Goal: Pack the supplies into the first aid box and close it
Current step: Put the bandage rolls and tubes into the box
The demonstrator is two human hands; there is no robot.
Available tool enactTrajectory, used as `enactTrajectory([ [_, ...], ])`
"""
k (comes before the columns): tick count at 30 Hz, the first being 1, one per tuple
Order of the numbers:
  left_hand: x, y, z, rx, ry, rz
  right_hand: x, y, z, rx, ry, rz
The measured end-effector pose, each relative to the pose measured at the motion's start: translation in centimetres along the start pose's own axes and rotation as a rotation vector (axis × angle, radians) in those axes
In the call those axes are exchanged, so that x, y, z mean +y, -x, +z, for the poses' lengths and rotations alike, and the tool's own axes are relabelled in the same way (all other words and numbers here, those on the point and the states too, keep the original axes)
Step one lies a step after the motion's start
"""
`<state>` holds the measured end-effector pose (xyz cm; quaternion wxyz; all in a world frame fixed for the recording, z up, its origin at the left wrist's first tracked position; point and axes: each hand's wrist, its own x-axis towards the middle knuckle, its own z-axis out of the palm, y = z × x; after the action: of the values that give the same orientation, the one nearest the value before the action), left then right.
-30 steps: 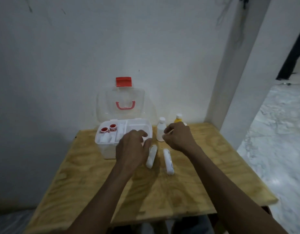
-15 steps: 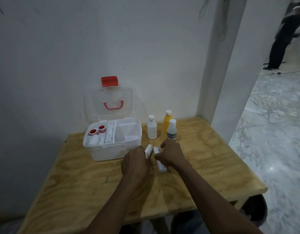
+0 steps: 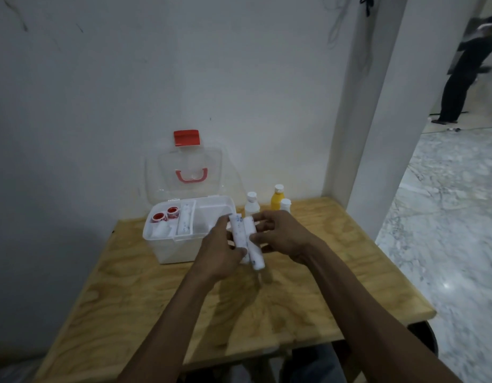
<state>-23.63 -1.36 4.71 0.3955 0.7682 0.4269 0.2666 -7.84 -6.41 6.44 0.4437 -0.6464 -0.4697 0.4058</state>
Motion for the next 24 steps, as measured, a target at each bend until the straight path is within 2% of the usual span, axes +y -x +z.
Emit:
enactTrajectory([
  [3,1.4,-0.2,-2.8,0.051,0.021,0.088,-2.6,-0.4,0.2,-0.019,0.003,-0.123],
  [7,2.8,-1.2,-6.5,0.133,-0.054,0.12,-6.0,-1.7,1.0,-0.021,0.139,-0.254],
  [13,2.3,-3.5,-10.4,0.294,-0.181,0.165,-8.4,-4.2,2.8,0.168,0.327,-0.436],
  [17,0.9,-4.9,-10.4,0.259,-0.33,0.173,-7.8,-5.5,3.9,0.177,0.435,-0.467],
  [21,-0.7,-6.1,-9.3,0.149,-0.398,0.148,-6.1,-7.2,5.0,0.11,0.515,-0.4],
  [24,-1.9,-6.9,-8.6,0.129,-0.424,0.141,-5.3,-7.9,5.1,0.098,0.567,-0.339],
])
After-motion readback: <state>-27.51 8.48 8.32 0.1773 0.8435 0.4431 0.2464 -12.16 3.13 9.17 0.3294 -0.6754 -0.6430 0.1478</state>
